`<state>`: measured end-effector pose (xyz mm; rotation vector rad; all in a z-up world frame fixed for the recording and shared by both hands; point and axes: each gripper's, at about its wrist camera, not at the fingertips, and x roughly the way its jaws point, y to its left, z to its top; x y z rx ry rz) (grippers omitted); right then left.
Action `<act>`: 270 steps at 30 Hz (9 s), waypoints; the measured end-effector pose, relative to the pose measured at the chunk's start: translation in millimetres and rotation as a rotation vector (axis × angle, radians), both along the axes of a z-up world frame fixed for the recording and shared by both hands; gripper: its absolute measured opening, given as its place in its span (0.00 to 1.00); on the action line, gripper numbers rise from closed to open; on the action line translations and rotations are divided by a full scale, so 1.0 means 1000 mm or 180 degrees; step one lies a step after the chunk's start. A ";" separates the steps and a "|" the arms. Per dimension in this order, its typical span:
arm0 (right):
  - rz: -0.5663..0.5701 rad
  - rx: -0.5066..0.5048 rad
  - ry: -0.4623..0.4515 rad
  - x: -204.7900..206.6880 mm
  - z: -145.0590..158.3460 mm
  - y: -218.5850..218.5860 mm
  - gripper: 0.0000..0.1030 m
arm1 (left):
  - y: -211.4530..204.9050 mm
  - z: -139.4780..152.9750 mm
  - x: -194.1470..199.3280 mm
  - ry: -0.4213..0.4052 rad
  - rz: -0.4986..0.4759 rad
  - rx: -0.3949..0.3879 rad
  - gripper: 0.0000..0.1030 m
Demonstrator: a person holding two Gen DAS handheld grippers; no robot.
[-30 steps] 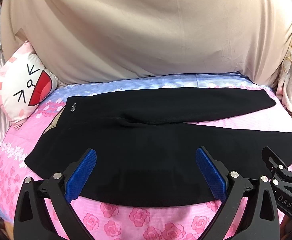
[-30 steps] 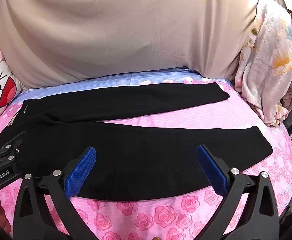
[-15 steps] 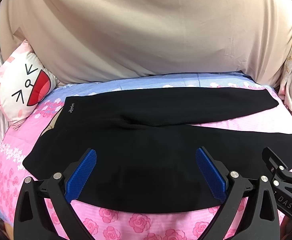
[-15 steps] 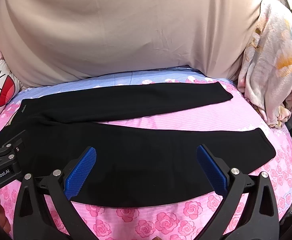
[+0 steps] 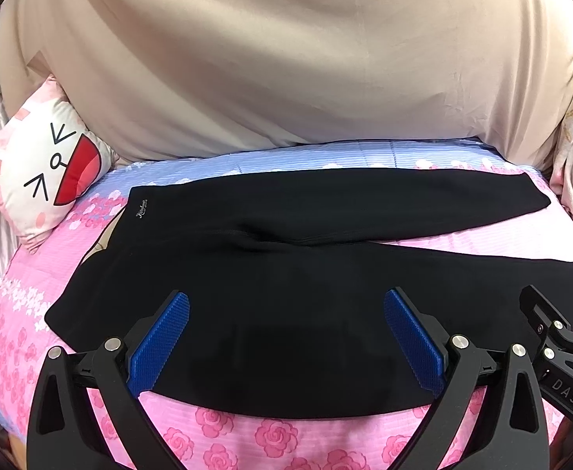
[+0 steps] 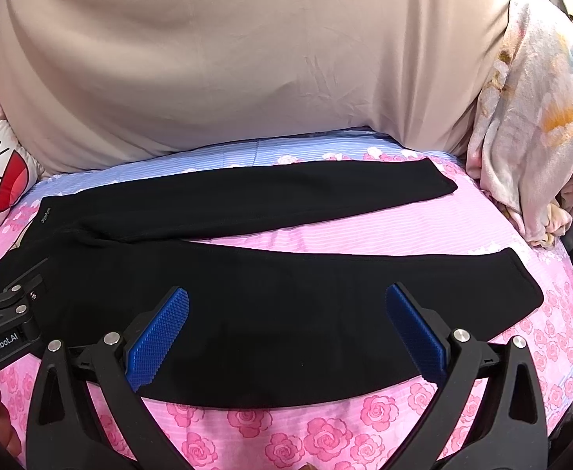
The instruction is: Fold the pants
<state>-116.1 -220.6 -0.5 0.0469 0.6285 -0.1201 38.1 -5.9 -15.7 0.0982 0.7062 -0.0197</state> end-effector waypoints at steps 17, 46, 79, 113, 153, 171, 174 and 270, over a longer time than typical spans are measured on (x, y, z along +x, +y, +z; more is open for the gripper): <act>-0.0180 -0.0031 0.0454 0.237 -0.010 -0.251 0.96 | 0.159 0.006 0.163 -0.0193 0.0781 0.0334 0.95; 0.0092 0.0316 0.0729 0.371 -0.071 -0.317 0.44 | 0.309 -0.078 0.336 0.0833 0.0798 -0.0073 0.93; 0.0169 0.0455 0.0149 0.070 -0.042 -0.270 0.16 | 0.305 -0.008 0.002 0.0443 0.0345 -0.0377 0.10; -0.0214 0.0186 0.0226 0.035 0.017 -0.235 0.13 | 0.120 -0.101 0.016 0.0607 0.0072 0.0126 0.79; -0.0372 0.0070 0.0319 0.017 -0.029 -0.244 0.48 | 0.141 -0.089 0.014 0.0828 -0.0007 0.0079 0.84; 0.2332 -0.0617 0.0620 0.092 -0.078 0.149 0.55 | 0.203 -0.069 0.007 0.0697 0.0383 0.0100 0.84; 0.2385 -0.0634 0.0855 0.110 -0.097 0.169 0.46 | 0.211 -0.071 0.008 0.0680 0.0402 0.0227 0.84; -0.0922 0.0412 0.0984 0.041 -0.086 -0.294 0.09 | 0.166 -0.100 0.013 0.1018 0.0079 0.1048 0.95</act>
